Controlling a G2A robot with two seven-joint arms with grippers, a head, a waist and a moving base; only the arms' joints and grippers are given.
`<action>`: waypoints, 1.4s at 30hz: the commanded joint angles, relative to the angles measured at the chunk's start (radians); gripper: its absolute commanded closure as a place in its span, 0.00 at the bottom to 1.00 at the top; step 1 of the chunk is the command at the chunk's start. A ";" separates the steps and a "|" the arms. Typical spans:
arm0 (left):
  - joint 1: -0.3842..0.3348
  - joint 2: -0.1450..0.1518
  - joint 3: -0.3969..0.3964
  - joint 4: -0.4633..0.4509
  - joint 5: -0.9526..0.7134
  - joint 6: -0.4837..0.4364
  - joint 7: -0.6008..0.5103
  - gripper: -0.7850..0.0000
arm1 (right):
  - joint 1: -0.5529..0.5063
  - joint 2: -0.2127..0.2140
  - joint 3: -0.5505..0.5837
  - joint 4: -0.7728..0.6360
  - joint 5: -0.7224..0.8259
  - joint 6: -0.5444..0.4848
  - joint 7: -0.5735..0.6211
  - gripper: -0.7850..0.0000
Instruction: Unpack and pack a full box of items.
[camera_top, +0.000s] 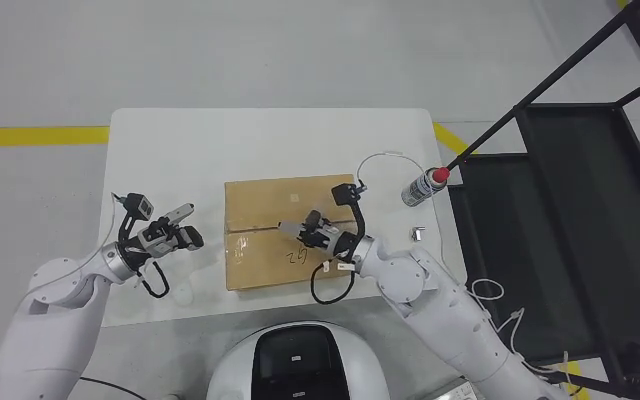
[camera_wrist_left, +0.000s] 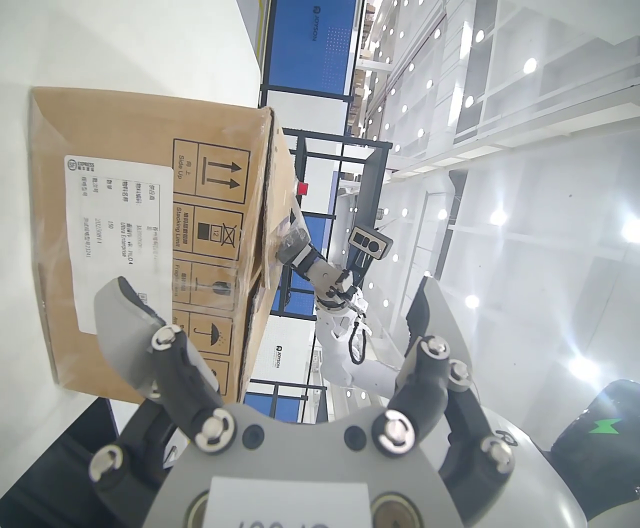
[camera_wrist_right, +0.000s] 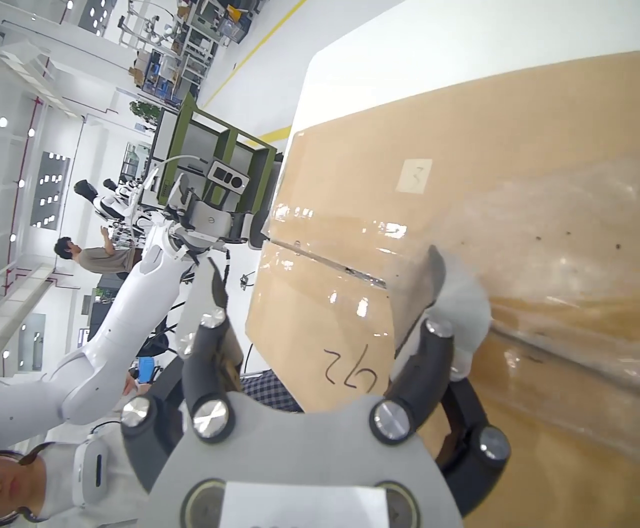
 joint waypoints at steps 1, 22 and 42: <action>0.007 0.001 -0.009 -0.003 -0.003 -0.004 0.001 0.00 | 0.004 -0.002 -0.003 -0.010 0.012 0.000 0.000 0.00; 0.130 0.013 -0.166 -0.029 -0.077 -0.097 0.103 0.00 | 0.126 -0.055 -0.112 0.093 0.185 -0.009 0.007 0.00; 0.189 0.011 -0.201 -0.109 -0.058 -0.081 0.133 0.00 | 0.261 -0.121 -0.231 0.198 0.240 -0.063 -0.005 0.00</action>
